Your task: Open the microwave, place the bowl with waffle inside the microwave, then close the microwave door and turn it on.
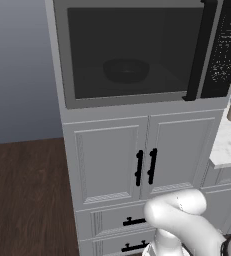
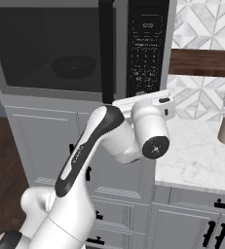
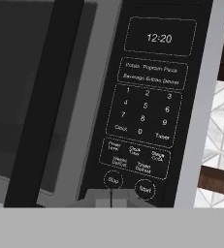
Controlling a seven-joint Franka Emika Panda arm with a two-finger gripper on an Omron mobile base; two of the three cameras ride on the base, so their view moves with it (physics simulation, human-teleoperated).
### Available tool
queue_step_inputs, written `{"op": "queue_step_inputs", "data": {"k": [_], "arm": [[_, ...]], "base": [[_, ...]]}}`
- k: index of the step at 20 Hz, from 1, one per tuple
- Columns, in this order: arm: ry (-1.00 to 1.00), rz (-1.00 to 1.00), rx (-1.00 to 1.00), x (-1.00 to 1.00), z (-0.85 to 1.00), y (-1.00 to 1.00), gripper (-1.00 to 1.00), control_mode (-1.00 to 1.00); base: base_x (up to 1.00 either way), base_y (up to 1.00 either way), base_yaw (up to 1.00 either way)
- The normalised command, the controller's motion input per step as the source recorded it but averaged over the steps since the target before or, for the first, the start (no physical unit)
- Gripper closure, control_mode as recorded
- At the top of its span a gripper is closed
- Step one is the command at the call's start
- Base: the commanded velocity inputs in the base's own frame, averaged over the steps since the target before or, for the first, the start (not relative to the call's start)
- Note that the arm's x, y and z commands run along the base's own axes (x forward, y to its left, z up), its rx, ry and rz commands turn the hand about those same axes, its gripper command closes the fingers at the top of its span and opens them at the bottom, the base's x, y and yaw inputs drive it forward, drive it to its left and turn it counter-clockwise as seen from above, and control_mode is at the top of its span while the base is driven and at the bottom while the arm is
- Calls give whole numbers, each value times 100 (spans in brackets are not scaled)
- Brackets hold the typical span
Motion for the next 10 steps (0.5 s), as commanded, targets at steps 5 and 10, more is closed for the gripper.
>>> {"op": "queue_step_inputs", "data": {"k": [5,10], "arm": [[0,0,-1,44,-4,0,100,-100],[0,0,-2,20,-7,-10,100,-100]], "base": [[0,0,0],[0,0,0]]}}
